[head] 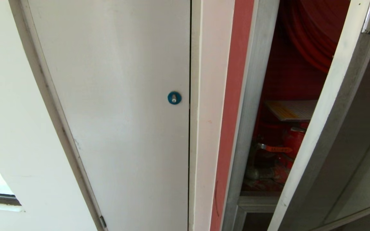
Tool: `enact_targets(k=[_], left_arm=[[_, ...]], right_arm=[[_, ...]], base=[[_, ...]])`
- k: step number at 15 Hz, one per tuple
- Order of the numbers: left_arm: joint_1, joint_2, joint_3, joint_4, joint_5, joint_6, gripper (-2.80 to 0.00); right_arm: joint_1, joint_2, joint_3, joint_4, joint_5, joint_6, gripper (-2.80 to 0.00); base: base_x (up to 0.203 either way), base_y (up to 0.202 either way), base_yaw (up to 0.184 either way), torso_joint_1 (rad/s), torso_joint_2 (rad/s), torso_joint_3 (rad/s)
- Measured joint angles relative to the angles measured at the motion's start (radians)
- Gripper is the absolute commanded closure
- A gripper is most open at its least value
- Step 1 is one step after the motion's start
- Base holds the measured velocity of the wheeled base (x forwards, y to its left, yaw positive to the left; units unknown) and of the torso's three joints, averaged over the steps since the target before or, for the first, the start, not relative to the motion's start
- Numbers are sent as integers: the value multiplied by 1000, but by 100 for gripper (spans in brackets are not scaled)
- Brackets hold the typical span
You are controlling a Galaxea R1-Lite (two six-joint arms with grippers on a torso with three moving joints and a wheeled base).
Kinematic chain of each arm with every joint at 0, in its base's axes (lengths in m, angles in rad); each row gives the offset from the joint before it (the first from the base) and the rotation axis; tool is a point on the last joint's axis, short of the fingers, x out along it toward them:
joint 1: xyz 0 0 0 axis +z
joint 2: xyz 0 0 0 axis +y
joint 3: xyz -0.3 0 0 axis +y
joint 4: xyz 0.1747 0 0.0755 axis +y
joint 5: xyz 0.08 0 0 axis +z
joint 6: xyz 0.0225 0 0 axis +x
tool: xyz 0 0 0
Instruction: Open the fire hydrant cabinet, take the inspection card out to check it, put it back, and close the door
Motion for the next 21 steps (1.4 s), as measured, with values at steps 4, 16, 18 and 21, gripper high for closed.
enact_targets(k=[4,16,18,21], left_arm=[[0,0,0,0,0,0,0],[0,0,0,0,0,0,0],[0,0,0,0,0,0,0],[0,0,0,0,0,0,0]], right_arm=[[0,284,-198,20,186,25,0],[293,847,-530,0,519,161,0],[302,878,-534,-59,459,158,0],[304,912,-537,-109,377,157,0]], base=[[0,0,0,0,0,0],[0,0,0,0,0,0],[0,0,0,0,0,0],[0,0,0,0,0,0]])
